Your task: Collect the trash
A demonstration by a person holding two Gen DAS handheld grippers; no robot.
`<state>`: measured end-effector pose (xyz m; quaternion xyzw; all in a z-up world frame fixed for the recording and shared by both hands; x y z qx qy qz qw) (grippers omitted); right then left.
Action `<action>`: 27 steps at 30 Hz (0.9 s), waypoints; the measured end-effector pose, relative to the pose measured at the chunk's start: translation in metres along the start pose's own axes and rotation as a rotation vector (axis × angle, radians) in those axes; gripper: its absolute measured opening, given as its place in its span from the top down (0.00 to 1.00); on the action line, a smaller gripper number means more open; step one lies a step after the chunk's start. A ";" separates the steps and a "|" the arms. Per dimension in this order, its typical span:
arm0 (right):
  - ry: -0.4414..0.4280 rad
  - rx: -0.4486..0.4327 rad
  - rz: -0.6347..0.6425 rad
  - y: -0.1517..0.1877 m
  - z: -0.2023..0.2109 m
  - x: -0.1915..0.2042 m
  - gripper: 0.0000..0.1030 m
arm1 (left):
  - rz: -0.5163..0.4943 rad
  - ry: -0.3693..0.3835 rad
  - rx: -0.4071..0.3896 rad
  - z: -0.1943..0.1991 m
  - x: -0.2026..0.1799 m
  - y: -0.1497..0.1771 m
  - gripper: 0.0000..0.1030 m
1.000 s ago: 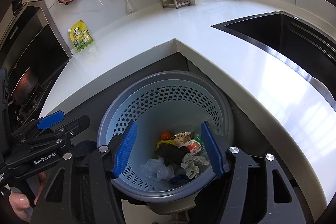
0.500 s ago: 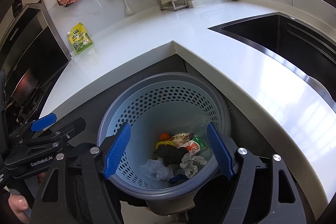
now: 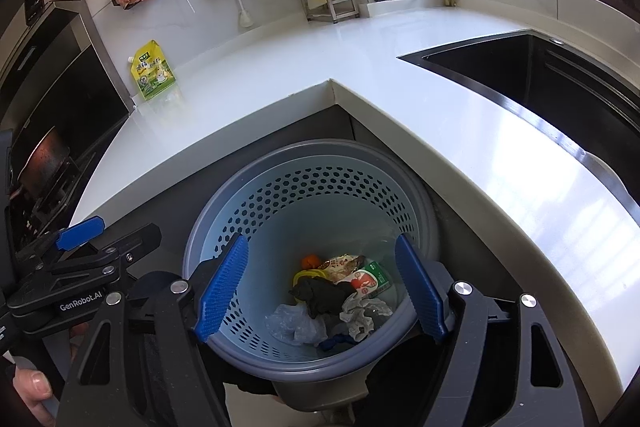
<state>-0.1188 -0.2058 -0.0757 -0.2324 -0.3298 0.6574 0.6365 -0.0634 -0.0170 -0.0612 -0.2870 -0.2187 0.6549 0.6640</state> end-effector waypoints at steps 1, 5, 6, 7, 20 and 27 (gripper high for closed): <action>0.001 0.001 0.002 0.000 0.000 0.001 0.29 | 0.002 -0.003 0.000 0.000 0.001 0.000 0.06; 0.003 0.005 0.010 0.000 -0.002 0.003 0.29 | 0.016 -0.011 -0.001 -0.001 0.004 0.000 0.06; 0.003 0.006 0.011 0.000 -0.002 0.004 0.29 | 0.019 -0.014 -0.001 -0.002 0.005 0.000 0.06; 0.001 0.007 0.011 0.000 -0.002 0.004 0.29 | 0.020 -0.014 0.001 -0.002 0.005 0.000 0.06; -0.006 0.014 0.008 0.000 -0.004 0.006 0.29 | 0.024 -0.023 0.003 -0.004 0.010 0.000 0.06; -0.005 0.015 0.008 0.000 -0.004 0.007 0.29 | 0.032 -0.017 0.004 -0.004 0.012 -0.001 0.06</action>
Point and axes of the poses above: each gripper's, at about its wrist camera, not at the fingertips, and z roughly against the way its jaws point, x to its left, y to its underside, the point moved 1 cm from there along -z, roughly the way its jaws point, and after that the axes turned 11 degrees about z, right-handed, at the moved point
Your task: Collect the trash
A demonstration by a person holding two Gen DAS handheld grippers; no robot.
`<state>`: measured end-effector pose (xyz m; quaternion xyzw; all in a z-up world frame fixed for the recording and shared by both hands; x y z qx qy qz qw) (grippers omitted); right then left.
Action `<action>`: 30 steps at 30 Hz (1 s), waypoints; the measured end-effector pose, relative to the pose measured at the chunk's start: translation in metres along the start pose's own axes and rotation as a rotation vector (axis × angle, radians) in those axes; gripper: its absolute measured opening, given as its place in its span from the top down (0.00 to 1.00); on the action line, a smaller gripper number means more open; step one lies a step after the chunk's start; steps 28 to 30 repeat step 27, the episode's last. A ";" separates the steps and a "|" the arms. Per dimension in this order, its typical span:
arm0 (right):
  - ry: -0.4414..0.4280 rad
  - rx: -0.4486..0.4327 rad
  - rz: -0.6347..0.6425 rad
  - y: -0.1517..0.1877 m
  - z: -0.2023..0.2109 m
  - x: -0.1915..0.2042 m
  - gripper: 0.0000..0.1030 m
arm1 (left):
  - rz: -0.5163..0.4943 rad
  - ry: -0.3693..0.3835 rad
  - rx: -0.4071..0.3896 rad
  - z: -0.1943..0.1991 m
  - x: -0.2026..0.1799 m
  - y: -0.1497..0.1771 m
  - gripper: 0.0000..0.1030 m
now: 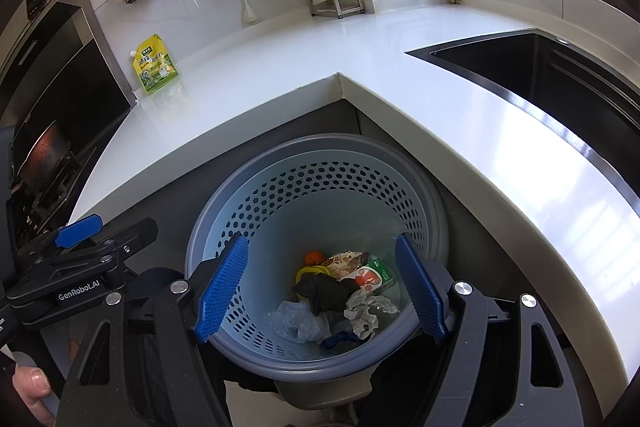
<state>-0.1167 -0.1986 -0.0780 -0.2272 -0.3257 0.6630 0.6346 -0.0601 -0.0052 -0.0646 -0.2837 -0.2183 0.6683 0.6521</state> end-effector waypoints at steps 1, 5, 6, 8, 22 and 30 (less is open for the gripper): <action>0.000 0.000 0.000 0.000 0.000 0.000 0.29 | 0.000 0.001 0.001 0.000 0.000 0.000 0.06; 0.000 -0.002 0.003 0.000 0.000 0.001 0.29 | -0.001 0.000 -0.003 0.001 0.000 0.000 0.06; 0.000 -0.002 0.003 0.000 0.000 0.001 0.29 | -0.002 -0.001 -0.005 0.001 0.000 0.000 0.06; 0.000 -0.002 0.003 0.000 0.000 0.001 0.29 | -0.002 -0.001 -0.005 0.001 0.000 0.001 0.06; -0.007 0.001 0.002 0.000 -0.002 0.001 0.29 | 0.011 0.001 0.008 -0.001 0.003 0.000 0.06; -0.007 -0.001 0.001 0.000 -0.001 0.000 0.29 | 0.007 0.002 0.010 -0.001 0.002 0.001 0.06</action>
Point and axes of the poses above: each gripper's, at about its wrist camera, not at the fingertips, and z roughly against the way its jaws point, x to its left, y to its underside, the point moved 1 cm from there along -z, roughly the way its jaws point, and after that the axes turned 11 degrees about z, right-handed, at the moved point
